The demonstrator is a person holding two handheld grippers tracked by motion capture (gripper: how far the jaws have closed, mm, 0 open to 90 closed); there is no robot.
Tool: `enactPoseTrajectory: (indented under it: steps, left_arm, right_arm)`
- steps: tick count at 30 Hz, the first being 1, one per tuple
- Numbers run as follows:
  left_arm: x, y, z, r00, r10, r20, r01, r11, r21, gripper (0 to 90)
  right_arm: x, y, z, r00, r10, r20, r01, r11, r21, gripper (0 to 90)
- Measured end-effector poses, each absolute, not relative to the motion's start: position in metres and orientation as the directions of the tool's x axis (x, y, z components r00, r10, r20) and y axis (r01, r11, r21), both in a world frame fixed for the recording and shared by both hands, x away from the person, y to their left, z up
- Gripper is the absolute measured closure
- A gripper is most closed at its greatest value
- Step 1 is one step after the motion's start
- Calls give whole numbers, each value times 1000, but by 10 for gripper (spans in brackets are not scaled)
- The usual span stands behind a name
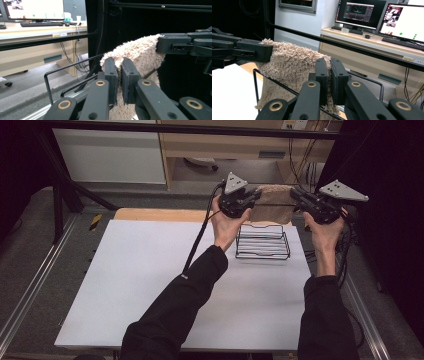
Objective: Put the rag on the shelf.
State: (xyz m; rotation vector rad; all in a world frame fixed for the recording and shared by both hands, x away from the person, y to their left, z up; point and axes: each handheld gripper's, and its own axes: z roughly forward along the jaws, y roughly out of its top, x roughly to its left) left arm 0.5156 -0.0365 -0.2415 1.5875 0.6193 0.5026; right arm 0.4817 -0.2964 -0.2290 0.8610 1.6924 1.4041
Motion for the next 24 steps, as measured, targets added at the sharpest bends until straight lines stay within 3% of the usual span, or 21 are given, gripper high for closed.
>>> enactPoseTrajectory:
  steps: [24]
  left_arm:
    - [508,-31,-244,789,613,-46,161,-134,978,791]
  right_arm:
    - [460,-299,-253,-523,845,-109,58,163,985,848]
